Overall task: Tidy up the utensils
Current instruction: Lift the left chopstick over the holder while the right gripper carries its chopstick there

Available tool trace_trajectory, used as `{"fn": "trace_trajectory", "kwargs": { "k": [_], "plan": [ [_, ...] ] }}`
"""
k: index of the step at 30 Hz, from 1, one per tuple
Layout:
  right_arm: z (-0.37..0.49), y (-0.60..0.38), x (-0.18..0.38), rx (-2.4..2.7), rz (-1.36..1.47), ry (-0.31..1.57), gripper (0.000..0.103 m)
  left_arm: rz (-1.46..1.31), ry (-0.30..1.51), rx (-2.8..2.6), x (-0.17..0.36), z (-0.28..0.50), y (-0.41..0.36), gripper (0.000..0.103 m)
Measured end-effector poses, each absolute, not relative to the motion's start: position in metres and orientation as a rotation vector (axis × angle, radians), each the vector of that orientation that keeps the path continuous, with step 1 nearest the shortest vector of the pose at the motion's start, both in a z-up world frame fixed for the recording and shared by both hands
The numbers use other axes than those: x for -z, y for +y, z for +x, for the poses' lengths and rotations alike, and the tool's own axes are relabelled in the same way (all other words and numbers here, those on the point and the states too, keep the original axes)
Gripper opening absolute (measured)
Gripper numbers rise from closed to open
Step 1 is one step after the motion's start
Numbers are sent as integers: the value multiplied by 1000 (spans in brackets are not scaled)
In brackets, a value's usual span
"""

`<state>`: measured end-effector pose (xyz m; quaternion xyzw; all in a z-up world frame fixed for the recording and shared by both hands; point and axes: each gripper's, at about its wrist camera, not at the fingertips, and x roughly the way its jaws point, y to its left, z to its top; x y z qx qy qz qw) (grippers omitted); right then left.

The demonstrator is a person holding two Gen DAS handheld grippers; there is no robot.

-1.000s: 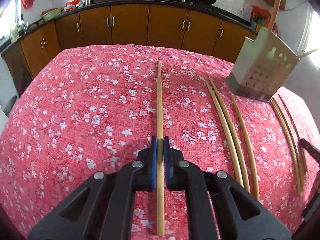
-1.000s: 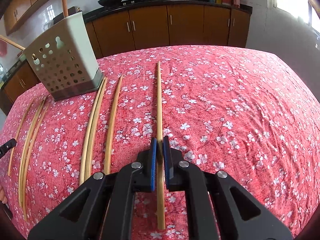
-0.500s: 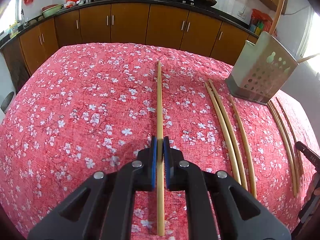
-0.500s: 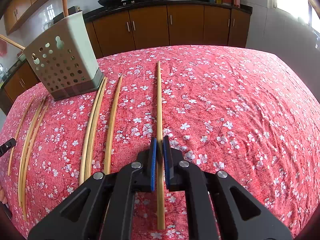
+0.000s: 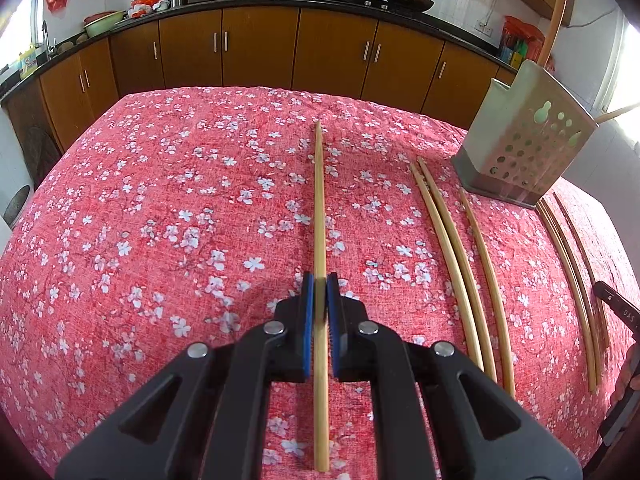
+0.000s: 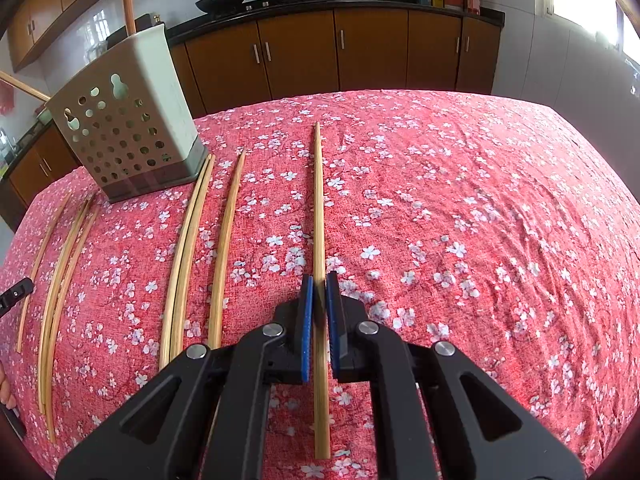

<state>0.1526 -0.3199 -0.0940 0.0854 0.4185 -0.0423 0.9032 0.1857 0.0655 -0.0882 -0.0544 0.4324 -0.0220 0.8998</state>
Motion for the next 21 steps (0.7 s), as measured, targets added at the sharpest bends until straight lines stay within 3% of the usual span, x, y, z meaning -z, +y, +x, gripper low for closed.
{"fn": "trace_trajectory", "kwargs": {
  "k": [21],
  "plan": [
    [137, -318, 90, 75, 167, 874, 7, 13, 903, 27, 90, 160, 52, 8]
  ]
}}
